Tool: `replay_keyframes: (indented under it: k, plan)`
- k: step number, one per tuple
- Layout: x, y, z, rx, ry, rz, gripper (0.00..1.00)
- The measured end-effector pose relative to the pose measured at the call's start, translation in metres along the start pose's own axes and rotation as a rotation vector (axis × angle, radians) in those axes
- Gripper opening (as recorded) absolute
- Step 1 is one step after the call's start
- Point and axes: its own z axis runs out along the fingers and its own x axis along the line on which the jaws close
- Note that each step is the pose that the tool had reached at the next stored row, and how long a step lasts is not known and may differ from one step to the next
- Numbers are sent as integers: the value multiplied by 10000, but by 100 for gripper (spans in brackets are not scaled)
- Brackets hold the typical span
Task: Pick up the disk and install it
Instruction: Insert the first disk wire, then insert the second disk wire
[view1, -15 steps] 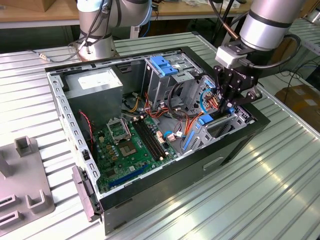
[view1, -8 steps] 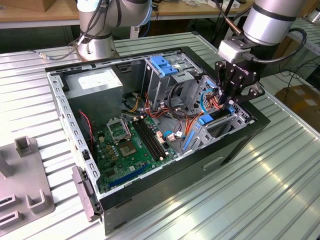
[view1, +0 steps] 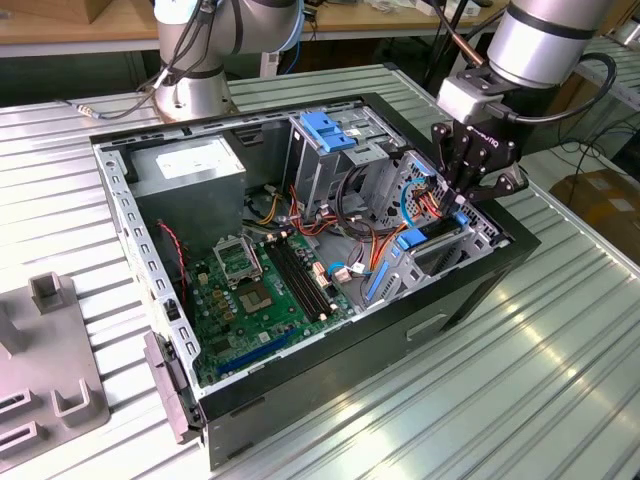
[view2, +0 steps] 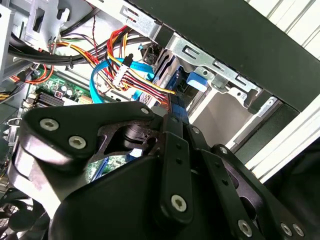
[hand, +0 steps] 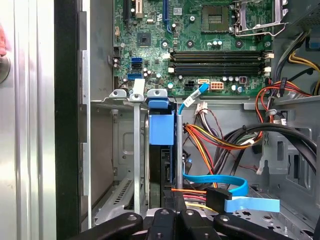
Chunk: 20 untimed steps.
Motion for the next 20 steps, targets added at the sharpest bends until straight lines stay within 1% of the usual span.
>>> replay_keyframes:
  k: [20]
  plan:
    - [0,0,-6,0,1,0,10]
